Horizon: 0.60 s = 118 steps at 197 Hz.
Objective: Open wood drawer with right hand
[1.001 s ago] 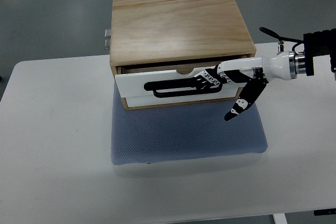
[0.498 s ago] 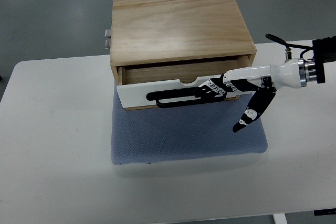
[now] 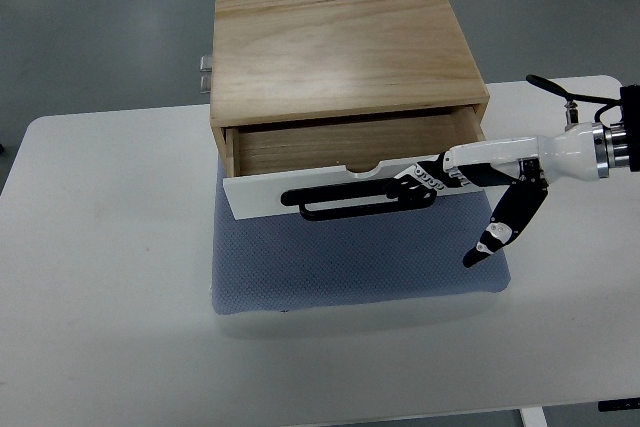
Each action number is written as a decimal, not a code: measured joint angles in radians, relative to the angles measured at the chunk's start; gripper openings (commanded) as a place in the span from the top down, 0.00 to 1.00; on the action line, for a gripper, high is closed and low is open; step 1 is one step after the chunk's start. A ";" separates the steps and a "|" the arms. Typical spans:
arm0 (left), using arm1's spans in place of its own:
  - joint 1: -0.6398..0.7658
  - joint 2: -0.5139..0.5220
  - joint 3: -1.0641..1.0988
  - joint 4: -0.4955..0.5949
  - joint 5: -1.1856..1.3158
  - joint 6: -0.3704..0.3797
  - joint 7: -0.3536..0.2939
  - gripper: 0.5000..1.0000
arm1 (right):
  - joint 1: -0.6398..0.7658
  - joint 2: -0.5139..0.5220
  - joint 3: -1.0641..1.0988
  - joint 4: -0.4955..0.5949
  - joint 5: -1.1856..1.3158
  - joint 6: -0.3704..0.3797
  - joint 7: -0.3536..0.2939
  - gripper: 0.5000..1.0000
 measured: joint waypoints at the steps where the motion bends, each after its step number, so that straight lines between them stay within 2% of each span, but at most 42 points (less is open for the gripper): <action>1: 0.000 0.000 0.000 0.000 0.000 0.000 0.000 0.00 | 0.000 -0.001 0.000 0.001 0.000 0.000 0.000 0.11; 77: 0.000 0.000 0.000 0.000 0.000 0.000 0.000 0.00 | 0.028 -0.118 0.025 0.031 0.080 0.000 -0.004 0.11; 118: 0.000 0.000 0.000 0.000 0.000 0.000 0.000 0.00 | 0.050 -0.240 0.076 0.025 0.176 0.000 -0.022 0.11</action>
